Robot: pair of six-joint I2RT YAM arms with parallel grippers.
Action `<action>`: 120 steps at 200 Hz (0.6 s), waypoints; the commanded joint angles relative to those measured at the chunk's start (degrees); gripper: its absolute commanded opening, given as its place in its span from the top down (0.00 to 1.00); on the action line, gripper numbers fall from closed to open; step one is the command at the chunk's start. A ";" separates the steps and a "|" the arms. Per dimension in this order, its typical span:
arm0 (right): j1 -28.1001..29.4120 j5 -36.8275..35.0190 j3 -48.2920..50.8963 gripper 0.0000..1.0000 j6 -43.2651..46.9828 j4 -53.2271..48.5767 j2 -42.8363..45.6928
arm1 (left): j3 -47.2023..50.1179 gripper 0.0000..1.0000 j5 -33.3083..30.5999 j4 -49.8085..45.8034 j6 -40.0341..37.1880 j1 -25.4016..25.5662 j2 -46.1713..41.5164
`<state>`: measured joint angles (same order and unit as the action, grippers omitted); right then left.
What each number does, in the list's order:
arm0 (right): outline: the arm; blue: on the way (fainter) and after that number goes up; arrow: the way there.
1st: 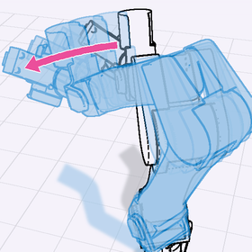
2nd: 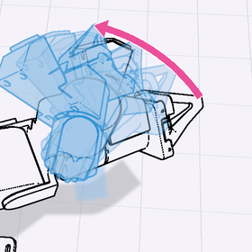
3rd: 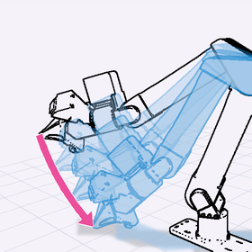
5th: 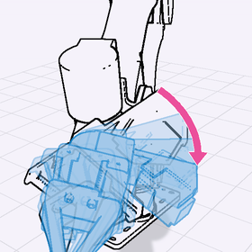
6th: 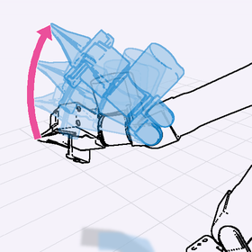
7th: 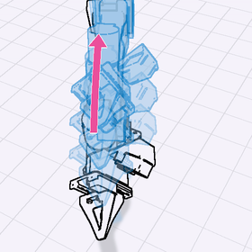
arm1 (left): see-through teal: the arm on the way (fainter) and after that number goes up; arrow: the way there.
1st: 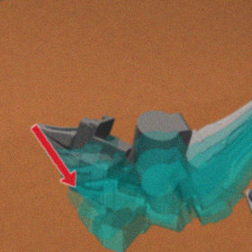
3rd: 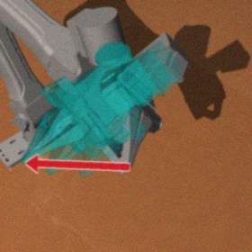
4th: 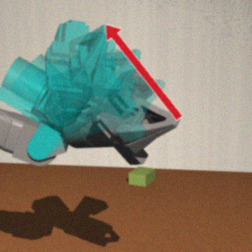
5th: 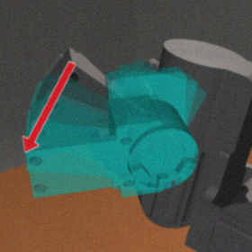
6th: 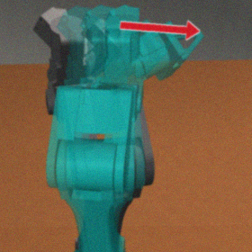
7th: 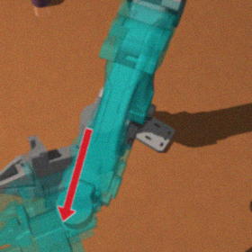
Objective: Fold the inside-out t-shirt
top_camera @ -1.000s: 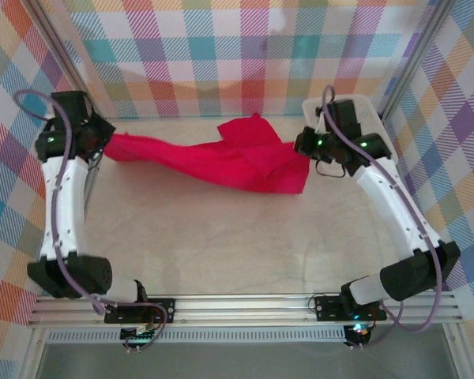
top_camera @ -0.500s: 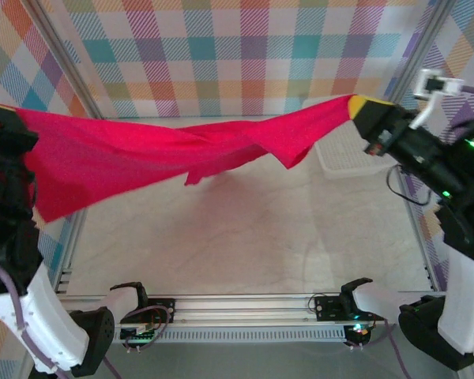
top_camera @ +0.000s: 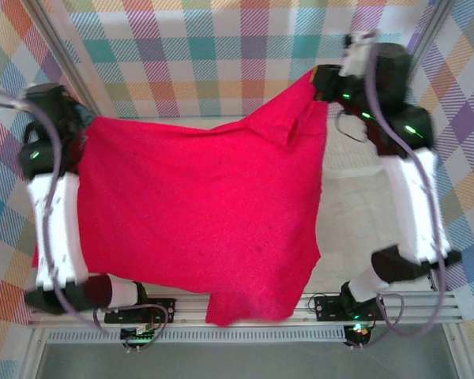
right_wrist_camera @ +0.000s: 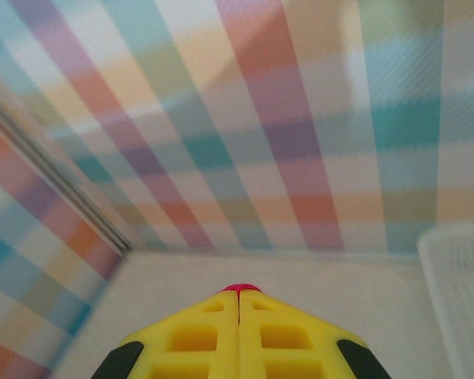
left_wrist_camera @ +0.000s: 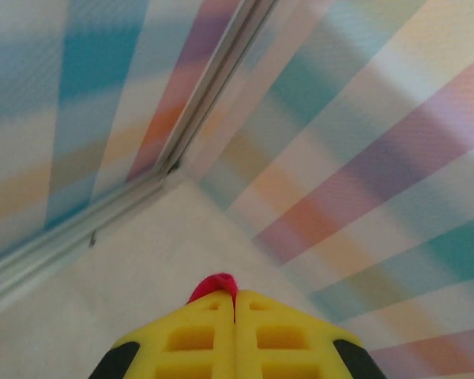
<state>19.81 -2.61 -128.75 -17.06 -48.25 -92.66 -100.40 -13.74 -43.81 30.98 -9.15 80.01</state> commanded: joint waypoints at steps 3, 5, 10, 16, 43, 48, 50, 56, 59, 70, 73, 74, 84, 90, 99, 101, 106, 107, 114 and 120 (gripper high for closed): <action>-0.40 -2.83 3.25 1.00 1.28 2.48 -9.19 | 7.89 1.00 1.51 5.77 2.78 -0.30 9.19; -0.46 -2.79 3.60 1.00 1.14 2.66 -10.17 | 8.21 1.00 1.54 5.94 2.99 -0.33 10.27; -0.50 -2.73 4.30 1.00 0.79 3.63 -12.52 | 8.63 1.00 1.83 6.14 3.55 -0.31 13.06; -0.39 -2.89 4.99 1.00 0.32 4.49 -15.64 | 8.94 1.00 1.75 6.22 4.17 -0.34 16.38; -0.58 -3.17 -0.47 0.61 -3.26 3.46 -33.38 | 5.51 0.70 2.79 4.94 5.44 -0.30 31.19; -0.57 -2.94 -3.95 0.51 -4.28 1.09 -37.17 | 4.03 0.59 2.00 3.74 5.50 -0.19 33.46; -0.57 -2.86 -5.43 0.48 -4.80 -0.04 -38.56 | 3.42 0.56 1.77 3.23 5.56 -0.22 34.27; -0.62 -1.91 -9.88 0.42 -6.28 -3.34 -42.92 | 1.45 0.49 1.05 1.52 5.53 -0.34 36.45; -0.58 -1.41 -11.90 0.40 -6.91 -5.23 -44.75 | 0.32 0.47 0.56 0.37 5.65 -0.33 37.37; -0.24 -0.83 -18.38 0.37 -8.83 -11.68 -49.22 | -3.63 0.43 -0.53 -4.73 5.79 -0.35 39.69; -0.10 -0.79 -19.36 0.37 -9.20 -13.16 -49.89 | -4.15 0.43 -0.66 -5.65 5.68 -0.27 39.81; -0.02 -0.76 -19.53 0.37 -9.30 -13.57 -50.02 | -4.22 0.43 -0.67 -5.88 5.68 -0.17 39.75; 0.62 -0.24 -18.10 0.36 -10.39 -15.78 -49.15 | -2.79 0.43 -0.64 -6.36 5.30 0.37 38.02; 1.10 0.33 -14.53 0.36 -10.99 -15.55 -47.08 | -0.57 0.42 0.03 -5.58 5.01 0.92 36.07; 2.05 1.25 -5.67 0.35 -11.72 -12.54 -42.11 | 3.58 0.42 2.05 -3.51 4.45 1.73 33.00; 2.20 1.48 -3.25 0.35 -11.82 -11.07 -40.81 | 4.50 0.42 2.49 -3.07 4.38 1.87 32.31; 2.72 2.52 2.82 0.35 -12.42 -7.48 -37.63 | 6.77 0.42 3.52 -2.07 4.31 2.49 30.83; 2.79 2.70 3.99 0.35 -12.53 -6.73 -36.95 | 7.22 0.42 3.75 -1.85 4.28 2.61 30.52; 3.24 4.59 11.79 0.34 -13.78 -1.50 -33.01 | 10.43 0.42 5.24 -0.13 3.98 3.47 28.75; 3.39 6.71 18.93 0.35 -14.90 3.23 -29.33 | 13.09 0.41 6.68 1.58 4.04 4.21 27.61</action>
<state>20.82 -2.39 -126.50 -26.72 -54.17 -138.89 -94.87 -11.31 -44.34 35.73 -8.03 116.01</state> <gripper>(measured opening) 0.654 0.583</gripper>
